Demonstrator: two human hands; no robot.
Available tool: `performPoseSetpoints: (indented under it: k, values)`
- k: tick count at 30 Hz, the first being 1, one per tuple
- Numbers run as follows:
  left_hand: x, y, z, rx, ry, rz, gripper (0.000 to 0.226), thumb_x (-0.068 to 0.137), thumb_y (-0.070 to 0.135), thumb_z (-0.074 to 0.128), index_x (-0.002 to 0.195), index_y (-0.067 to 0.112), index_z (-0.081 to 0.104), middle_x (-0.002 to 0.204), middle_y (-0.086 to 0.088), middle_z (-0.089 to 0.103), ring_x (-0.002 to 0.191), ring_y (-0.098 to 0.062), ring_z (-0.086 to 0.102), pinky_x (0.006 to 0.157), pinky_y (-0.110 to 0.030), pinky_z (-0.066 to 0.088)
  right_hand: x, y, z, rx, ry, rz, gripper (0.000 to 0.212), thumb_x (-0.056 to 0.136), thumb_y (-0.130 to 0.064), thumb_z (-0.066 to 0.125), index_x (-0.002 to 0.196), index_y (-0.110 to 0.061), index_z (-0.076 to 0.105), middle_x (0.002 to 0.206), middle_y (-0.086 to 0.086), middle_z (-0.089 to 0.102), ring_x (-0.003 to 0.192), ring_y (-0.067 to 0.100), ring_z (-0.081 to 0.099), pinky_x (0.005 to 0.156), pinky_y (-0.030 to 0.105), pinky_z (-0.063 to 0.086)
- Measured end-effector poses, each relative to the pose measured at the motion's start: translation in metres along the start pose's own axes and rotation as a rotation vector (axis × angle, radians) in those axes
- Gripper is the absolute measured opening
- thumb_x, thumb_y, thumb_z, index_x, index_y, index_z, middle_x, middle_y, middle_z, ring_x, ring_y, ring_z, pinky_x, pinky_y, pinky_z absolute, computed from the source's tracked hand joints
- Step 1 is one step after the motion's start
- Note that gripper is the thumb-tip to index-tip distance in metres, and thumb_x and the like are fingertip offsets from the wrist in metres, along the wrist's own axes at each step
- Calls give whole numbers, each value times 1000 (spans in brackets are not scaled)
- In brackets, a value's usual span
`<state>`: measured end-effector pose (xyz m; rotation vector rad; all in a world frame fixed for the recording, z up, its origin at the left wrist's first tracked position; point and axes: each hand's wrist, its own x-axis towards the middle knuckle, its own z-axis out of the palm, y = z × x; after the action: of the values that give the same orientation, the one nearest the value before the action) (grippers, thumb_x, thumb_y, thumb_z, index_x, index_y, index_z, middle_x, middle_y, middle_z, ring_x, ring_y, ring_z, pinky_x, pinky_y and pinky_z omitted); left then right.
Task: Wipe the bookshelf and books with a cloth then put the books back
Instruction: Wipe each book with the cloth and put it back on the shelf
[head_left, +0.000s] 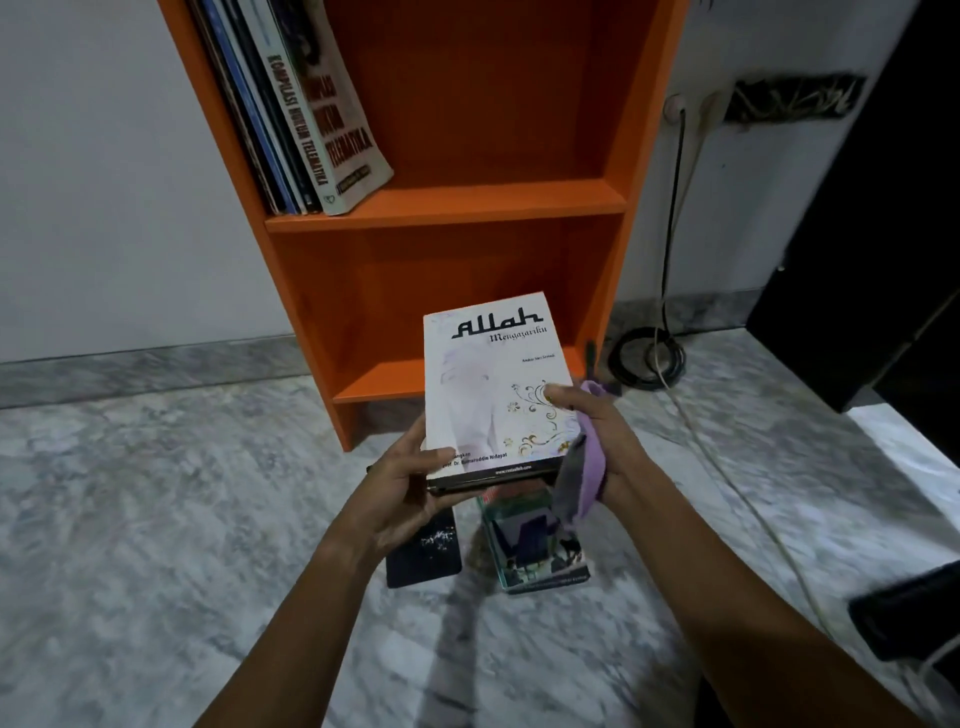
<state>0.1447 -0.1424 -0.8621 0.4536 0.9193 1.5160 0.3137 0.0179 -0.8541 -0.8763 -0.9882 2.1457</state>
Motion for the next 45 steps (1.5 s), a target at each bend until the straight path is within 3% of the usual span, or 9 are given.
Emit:
performPoseSetpoints:
  k: [6,10,13,17,22,29,35,39,45]
  values:
    - [13,4,38,770,438,249,45,98,25,66,140,32,54,131,4,64,122,-25,59,90,-36,47,-15,-14,22,-592,208,-320,48,68,-25,84,109,-9,65,105,7,71,94,21,68,79,35,57]
    - [24,22,66,60,330,172,80,71,57,82,139,28,50,118,-6,66,105,-33,68,90,-56,57,-46,6,50,-1164,-12,-540,32,83,-23,74,61,-22,52,54,-12,58,52,1,55,54,21,48]
    - [16,28,60,-275,363,152,66,84,51,73,126,2,60,100,-16,71,88,-33,73,75,-44,62,-57,22,63,-1488,-180,-556,29,86,-34,64,65,-25,46,64,-7,56,65,15,59,67,37,55]
    - [6,22,56,-328,264,260,47,101,48,49,117,8,69,108,-16,74,90,-30,75,71,-40,63,-73,18,76,-1287,-345,-321,45,95,-59,56,64,-26,52,58,-22,60,56,-5,53,62,25,43]
    - [-1,14,73,-246,36,217,54,105,49,38,139,12,59,138,-18,62,129,-35,59,111,-52,43,-47,1,87,-1072,-119,-536,57,100,-67,35,142,-33,54,142,-8,58,128,14,52,110,35,38]
    - [-4,11,77,-240,69,255,57,107,47,32,148,10,47,142,-16,59,132,-36,56,110,-53,43,0,-20,53,-1171,238,-501,55,103,-55,43,59,-23,46,60,0,52,67,25,57,71,38,47]
    - [-4,39,35,-295,124,293,62,104,52,39,150,11,45,148,-15,54,136,-40,51,115,-61,34,-14,-14,15,-442,-58,-14,21,103,-36,53,101,-21,68,103,0,74,89,19,69,92,43,54]
    - [-5,50,28,-289,124,278,62,103,52,44,152,14,43,151,-14,51,138,-41,48,116,-60,33,-27,-22,5,-168,-325,146,45,89,-15,65,131,-1,63,129,18,69,115,33,69,102,48,54]
    - [3,51,49,150,762,354,58,76,58,72,127,32,62,124,6,70,115,-26,67,98,-51,53,-18,-21,18,-464,16,-202,47,72,-31,88,115,-18,75,119,1,75,114,27,69,98,50,54]
